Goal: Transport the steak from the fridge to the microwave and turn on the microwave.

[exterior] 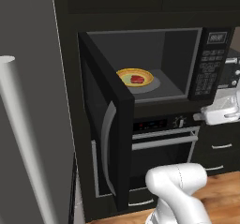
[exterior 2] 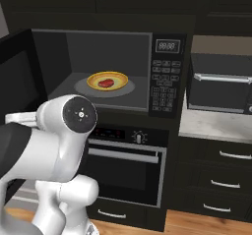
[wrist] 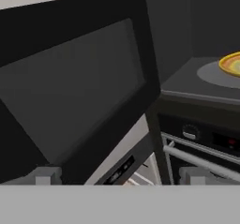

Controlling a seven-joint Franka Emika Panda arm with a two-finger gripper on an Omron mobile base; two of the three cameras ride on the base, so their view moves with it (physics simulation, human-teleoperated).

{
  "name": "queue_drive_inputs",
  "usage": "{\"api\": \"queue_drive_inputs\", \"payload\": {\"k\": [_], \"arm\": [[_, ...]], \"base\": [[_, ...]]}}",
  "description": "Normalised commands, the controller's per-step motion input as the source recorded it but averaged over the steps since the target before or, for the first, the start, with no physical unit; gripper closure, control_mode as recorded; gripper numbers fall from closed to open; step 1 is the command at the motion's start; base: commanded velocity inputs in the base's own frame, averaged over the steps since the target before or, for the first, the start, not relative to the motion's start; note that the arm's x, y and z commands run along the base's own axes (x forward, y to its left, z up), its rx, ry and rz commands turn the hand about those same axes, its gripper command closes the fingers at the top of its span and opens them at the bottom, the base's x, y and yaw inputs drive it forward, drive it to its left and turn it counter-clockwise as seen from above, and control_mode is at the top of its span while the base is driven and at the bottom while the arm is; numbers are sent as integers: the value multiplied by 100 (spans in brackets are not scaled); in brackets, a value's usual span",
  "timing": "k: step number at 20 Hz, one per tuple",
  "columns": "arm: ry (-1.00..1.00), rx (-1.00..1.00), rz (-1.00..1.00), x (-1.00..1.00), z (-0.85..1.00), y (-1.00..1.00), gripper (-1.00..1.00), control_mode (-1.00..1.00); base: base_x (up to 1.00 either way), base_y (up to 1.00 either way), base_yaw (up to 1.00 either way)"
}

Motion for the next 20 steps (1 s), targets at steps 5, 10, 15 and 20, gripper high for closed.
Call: {"api": "queue_drive_inputs", "payload": {"k": [5,10,15,20], "arm": [[0,0,0,-52,7,14,-100,-100],[1,4,0,-50,9,12,-100,-100],[9,7,0,-38,3,13,-100,-100],[22,8,-1,-21,0,13,-100,-100]], "base": [[0,0,0],[0,0,0],[0,0,0],[0,0,0]]}}
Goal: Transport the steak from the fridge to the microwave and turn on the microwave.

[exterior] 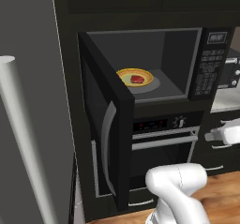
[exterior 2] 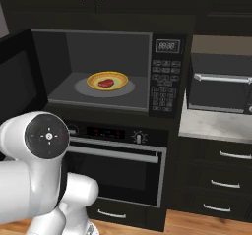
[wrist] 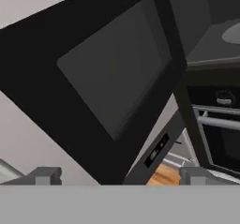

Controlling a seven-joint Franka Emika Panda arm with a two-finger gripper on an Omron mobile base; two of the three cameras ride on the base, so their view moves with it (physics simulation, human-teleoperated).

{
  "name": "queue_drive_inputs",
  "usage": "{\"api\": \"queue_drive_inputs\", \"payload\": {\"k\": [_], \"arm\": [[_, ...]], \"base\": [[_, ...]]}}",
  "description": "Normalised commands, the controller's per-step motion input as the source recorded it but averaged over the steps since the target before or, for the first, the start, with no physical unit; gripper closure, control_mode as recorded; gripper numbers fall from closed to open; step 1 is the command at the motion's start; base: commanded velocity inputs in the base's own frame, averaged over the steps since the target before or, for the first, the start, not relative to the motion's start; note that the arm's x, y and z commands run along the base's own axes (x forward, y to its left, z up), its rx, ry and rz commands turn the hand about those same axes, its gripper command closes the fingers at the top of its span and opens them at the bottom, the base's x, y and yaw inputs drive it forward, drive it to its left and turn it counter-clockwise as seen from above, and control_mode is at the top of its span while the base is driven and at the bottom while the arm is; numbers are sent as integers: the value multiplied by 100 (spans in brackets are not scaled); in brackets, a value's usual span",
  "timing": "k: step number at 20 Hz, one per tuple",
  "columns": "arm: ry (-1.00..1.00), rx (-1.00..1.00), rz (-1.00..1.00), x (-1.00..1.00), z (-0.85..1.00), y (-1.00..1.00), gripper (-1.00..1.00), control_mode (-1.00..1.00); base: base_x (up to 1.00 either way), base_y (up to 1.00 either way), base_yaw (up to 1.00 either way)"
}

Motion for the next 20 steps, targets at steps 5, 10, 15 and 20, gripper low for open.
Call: {"api": "queue_drive_inputs", "payload": {"k": [5,10,15,20], "arm": [[24,16,-4,-22,0,16,-100,-100],[22,13,-11,-34,-2,16,-100,-100],[15,9,-16,-32,-7,22,-100,-100],[9,16,-19,-27,-3,16,-100,-100]], "base": [[0,0,0],[0,0,0],[0,0,0],[0,0,0]]}}
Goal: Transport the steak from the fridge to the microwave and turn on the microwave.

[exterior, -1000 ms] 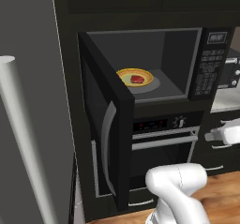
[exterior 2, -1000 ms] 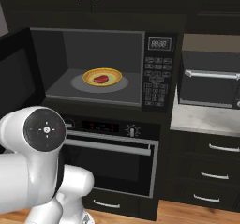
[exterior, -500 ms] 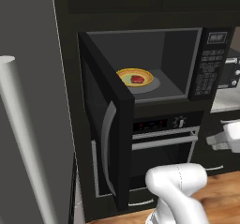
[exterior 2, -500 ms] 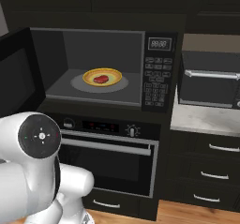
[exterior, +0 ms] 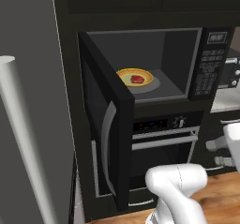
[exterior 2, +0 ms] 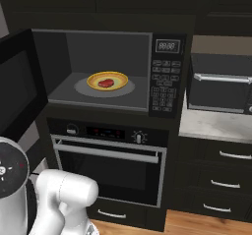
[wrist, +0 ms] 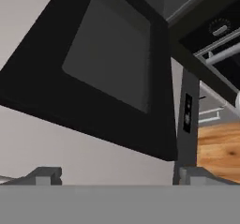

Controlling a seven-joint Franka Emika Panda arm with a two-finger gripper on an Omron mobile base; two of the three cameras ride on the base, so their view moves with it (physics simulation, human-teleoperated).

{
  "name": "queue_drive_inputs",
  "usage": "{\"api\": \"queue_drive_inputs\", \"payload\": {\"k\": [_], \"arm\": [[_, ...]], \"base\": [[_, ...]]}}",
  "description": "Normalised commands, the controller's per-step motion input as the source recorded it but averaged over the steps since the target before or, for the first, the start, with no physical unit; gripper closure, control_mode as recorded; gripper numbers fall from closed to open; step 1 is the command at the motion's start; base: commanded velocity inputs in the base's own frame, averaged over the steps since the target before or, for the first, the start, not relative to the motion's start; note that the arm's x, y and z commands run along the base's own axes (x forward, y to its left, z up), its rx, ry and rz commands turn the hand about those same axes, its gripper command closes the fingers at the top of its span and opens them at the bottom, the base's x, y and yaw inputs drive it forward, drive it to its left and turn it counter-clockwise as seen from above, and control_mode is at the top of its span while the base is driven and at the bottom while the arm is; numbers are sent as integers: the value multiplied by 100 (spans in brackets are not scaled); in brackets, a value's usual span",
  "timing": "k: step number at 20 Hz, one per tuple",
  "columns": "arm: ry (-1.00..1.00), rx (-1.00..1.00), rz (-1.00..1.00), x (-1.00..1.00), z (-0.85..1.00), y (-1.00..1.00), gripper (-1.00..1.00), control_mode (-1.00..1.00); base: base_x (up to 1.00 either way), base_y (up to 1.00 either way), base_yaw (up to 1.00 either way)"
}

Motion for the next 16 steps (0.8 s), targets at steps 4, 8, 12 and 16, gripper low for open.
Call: {"api": "queue_drive_inputs", "payload": {"k": [4,8,12,16], "arm": [[27,21,-13,-14,-1,13,-100,-100],[30,23,-12,-17,-4,16,-100,-100],[28,20,-8,-10,-12,18,-100,-100],[25,17,-1,-2,-21,27,-100,-100]], "base": [[0,0,0],[0,0,0],[0,0,0],[0,0,0]]}}
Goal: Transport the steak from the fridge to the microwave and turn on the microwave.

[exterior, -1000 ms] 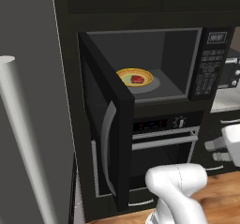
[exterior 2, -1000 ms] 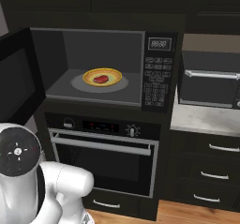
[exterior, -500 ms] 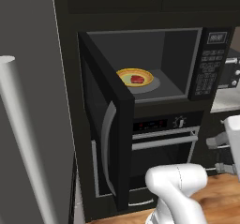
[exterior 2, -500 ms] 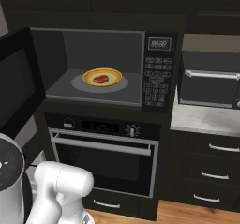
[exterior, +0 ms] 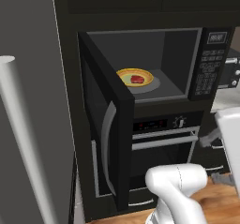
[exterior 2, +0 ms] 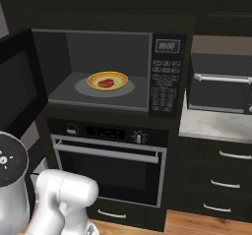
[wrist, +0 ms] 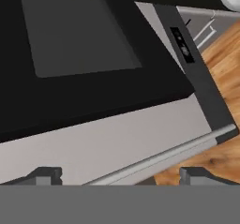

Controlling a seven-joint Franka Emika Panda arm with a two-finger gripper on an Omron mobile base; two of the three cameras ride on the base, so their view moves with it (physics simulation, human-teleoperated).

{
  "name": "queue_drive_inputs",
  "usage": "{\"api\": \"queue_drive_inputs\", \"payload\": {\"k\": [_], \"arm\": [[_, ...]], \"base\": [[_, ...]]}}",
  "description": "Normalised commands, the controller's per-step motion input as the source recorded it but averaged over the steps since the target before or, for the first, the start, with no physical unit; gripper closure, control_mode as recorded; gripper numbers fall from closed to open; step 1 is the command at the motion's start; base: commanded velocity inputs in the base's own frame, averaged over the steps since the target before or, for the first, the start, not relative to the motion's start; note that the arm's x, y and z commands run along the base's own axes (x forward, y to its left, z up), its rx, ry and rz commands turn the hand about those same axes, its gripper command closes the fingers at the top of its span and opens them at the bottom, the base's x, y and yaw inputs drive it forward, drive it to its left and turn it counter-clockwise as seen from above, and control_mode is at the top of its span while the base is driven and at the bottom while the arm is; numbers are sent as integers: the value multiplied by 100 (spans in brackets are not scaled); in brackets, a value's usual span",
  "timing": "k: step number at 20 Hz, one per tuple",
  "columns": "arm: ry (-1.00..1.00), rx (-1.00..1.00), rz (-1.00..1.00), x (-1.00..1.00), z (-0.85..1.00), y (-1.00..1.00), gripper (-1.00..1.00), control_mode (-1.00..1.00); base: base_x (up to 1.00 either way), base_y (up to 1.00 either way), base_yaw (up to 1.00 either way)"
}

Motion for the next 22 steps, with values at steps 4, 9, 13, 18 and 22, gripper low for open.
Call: {"api": "queue_drive_inputs", "payload": {"k": [4,9,13,18,22], "arm": [[18,16,0,-12,-22,24,-100,-100],[14,10,0,-22,-21,23,-100,-100],[1,3,0,-20,-22,30,-100,-100],[0,1,0,-10,-23,32,-100,-100],[-2,1,-2,-4,-18,32,-100,-100]], "base": [[0,0,0],[0,0,0],[0,0,0],[0,0,0],[0,0,0]]}}
